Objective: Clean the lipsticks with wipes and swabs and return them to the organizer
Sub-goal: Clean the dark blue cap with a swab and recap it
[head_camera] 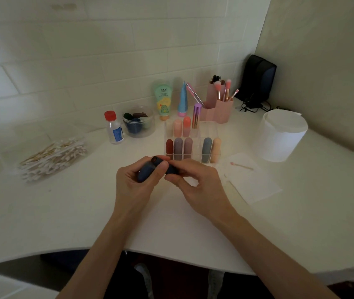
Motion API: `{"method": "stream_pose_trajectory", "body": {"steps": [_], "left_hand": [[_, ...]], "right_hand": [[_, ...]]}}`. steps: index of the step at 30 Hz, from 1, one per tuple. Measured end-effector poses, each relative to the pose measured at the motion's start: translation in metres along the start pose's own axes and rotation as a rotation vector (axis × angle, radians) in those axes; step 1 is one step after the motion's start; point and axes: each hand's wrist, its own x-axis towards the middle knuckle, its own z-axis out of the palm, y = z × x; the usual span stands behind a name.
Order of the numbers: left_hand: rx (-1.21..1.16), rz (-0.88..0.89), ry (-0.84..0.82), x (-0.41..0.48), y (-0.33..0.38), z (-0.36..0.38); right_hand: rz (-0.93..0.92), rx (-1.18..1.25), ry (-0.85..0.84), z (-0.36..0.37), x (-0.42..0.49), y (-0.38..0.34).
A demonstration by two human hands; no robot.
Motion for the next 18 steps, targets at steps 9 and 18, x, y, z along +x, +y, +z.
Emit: {"method": "stream_pose_trajectory", "body": {"steps": [9, 18], "left_hand": [[-0.038, -0.025, 0.021, 0.001, -0.010, -0.002], [0.132, -0.052, -0.145, 0.007, -0.017, 0.001]], "right_hand": [[-0.181, -0.185, 0.115, 0.003, -0.002, 0.000], [-0.157, -0.393, 0.204, -0.005, 0.001, 0.012]]}}
